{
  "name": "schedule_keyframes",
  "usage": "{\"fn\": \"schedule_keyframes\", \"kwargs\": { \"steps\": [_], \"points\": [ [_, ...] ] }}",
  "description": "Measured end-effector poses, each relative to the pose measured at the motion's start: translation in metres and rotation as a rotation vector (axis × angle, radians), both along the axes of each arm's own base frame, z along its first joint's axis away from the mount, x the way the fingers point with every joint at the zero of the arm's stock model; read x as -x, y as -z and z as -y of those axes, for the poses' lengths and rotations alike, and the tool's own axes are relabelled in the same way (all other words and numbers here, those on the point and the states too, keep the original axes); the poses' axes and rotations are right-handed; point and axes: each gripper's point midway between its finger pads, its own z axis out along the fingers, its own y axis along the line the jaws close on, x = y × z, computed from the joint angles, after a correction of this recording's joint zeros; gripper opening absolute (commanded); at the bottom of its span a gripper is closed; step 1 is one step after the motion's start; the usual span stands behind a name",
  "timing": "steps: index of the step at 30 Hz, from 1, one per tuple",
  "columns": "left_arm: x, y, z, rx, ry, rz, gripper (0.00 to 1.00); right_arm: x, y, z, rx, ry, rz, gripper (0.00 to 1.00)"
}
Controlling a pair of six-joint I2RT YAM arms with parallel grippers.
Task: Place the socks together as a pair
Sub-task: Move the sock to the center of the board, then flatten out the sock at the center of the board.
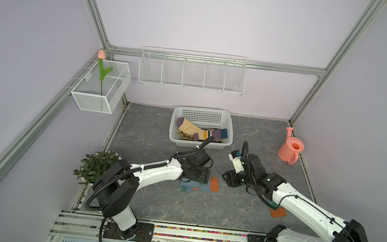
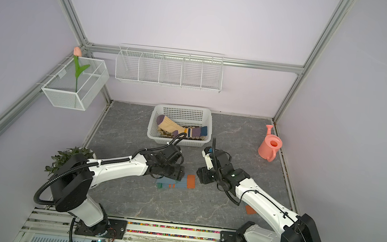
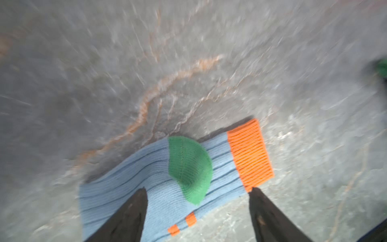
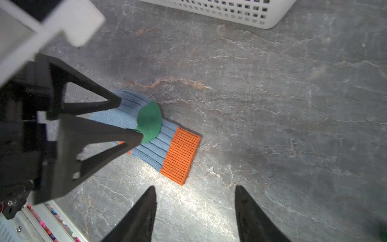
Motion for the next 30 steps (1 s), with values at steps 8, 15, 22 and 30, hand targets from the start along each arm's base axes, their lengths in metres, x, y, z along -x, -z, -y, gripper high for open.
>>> {"fn": "schedule_keyframes", "kwargs": {
  "steps": [8, 15, 22, 30],
  "points": [
    [0.011, 0.012, 0.014, -0.077, 0.043, 0.008, 0.5, -0.007, 0.001, 0.038, 0.011, 0.12, 0.013, 0.62],
    [0.017, 0.039, 0.003, -0.18, 0.042, -0.026, 0.48, -0.012, 0.005, 0.061, 0.013, 0.202, 0.002, 0.61],
    [0.018, 0.048, -0.001, -0.211, 0.052, -0.028, 0.35, -0.009, 0.007, 0.058, -0.006, 0.192, -0.017, 0.61],
    [0.017, 0.06, 0.0, -0.223, 0.054, -0.035, 0.13, -0.006, 0.007, 0.054, -0.023, 0.175, -0.028, 0.6]
  ]
}}
